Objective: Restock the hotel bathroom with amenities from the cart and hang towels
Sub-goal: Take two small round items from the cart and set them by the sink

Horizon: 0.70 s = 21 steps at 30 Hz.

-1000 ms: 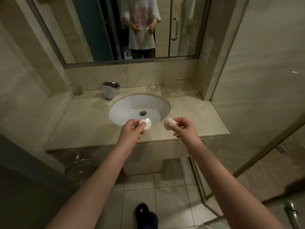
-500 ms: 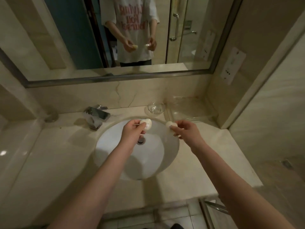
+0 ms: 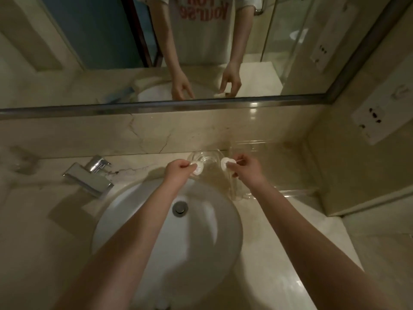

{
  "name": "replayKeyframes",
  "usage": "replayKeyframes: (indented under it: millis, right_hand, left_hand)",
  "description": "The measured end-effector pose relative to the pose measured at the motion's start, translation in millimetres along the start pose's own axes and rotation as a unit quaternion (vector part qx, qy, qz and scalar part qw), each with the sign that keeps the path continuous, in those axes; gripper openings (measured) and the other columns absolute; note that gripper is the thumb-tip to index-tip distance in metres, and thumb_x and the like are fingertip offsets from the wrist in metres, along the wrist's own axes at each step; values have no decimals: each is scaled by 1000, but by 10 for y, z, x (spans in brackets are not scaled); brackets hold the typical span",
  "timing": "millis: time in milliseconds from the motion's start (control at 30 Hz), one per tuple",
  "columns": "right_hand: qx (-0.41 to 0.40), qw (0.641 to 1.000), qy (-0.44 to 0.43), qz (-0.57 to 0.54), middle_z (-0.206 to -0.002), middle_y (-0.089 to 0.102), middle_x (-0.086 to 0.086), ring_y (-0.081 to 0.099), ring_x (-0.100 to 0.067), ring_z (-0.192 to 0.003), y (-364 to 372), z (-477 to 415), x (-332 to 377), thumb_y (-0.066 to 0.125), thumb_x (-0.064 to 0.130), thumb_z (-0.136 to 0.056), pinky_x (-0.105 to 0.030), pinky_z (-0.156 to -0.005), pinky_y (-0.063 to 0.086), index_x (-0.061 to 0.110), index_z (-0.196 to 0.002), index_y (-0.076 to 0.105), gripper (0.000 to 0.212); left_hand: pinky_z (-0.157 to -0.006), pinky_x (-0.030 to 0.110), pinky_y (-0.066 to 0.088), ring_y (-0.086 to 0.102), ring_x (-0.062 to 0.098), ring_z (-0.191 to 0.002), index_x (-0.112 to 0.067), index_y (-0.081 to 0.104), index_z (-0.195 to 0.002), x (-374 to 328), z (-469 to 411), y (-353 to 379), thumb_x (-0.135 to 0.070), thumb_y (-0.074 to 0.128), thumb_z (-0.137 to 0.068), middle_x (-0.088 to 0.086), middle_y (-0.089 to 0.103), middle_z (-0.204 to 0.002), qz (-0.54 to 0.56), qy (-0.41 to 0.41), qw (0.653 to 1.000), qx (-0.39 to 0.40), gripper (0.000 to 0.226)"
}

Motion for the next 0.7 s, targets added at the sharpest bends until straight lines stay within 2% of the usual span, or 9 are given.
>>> replayKeyframes:
  millis: [100,167,233,300,433,500,567,633,700]
  right_hand:
    - [4,1000,9,0,-77,59,-3,53,-12,-54,9,-239,-47,69,8,-82,-12,-43,39,20,-72,50,24]
    - [1,1000,13,-9,-79,58,-5,52,-12,-56,-6,-383,-84,68,6,-83,-9,-39,37,19,-73,51,24]
    - [3,1000,16,-10,-78,58,-5,52,-12,-56,-3,-444,-99,67,6,-83,-9,-39,38,18,-74,52,22]
    - [2,1000,20,-7,-79,58,-6,53,-14,-55,24,-552,-129,68,6,-83,-13,-42,42,15,-79,54,17]
    - [6,999,21,30,-81,61,-7,56,-17,-55,131,-704,-166,68,10,-83,-24,-49,45,17,-78,55,16]
    - [15,998,15,59,-78,61,-5,57,-18,-56,216,-746,-140,69,13,-82,-28,-51,49,14,-84,57,12]
    - [20,995,12,99,-74,58,-2,58,-21,-58,323,-789,-100,71,16,-81,-38,-59,55,13,-91,58,16]
    - [24,987,8,157,-79,62,-5,64,-29,-70,443,-827,-63,71,21,-80,-42,-71,56,19,-91,56,19]
    - [18,973,7,231,-93,67,-10,65,-33,-90,534,-862,-52,68,25,-80,-36,-77,53,22,-91,55,17]
  left_hand:
    - [-93,30,46,59,19,-98,-5,67,-106,-53,-330,196,-22,71,-81,2,63,-101,-49,1,999,2,31]
    - [-100,35,44,60,21,-109,-9,70,-104,-58,-546,334,-28,71,-78,5,65,-113,-103,-1,995,9,32]
    - [-108,35,34,47,20,-128,-11,70,-109,-63,-631,395,-30,70,-79,6,55,-133,-142,-2,990,13,35]
    - [-111,33,29,37,22,-135,-11,68,-113,-32,-738,440,-30,67,-82,9,44,-144,-161,1,987,19,36]
    - [-105,25,23,28,23,-139,-8,70,-107,0,-812,469,-31,58,-89,14,45,-142,-214,35,976,23,32]
    - [-108,27,18,26,22,-139,-8,70,-104,-9,-806,451,-31,58,-89,13,47,-140,-239,58,969,19,30]
    - [-110,32,20,26,23,-137,-10,69,-100,3,-809,419,-33,60,-87,11,45,-140,-272,83,959,1,27]
    - [-109,34,25,26,26,-134,-14,66,-103,25,-822,390,-34,65,-83,9,40,-141,-280,108,954,-23,28]
    - [-108,35,28,26,26,-133,-16,63,-110,24,-811,368,-32,66,-82,7,38,-141,-288,135,947,-42,32]
Point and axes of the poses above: each hand's wrist, its own z-axis away from the middle knuckle, its own y-axis out of the palm, x = y × z, the point moved 6 cm from there along -z, towards the middle knuckle
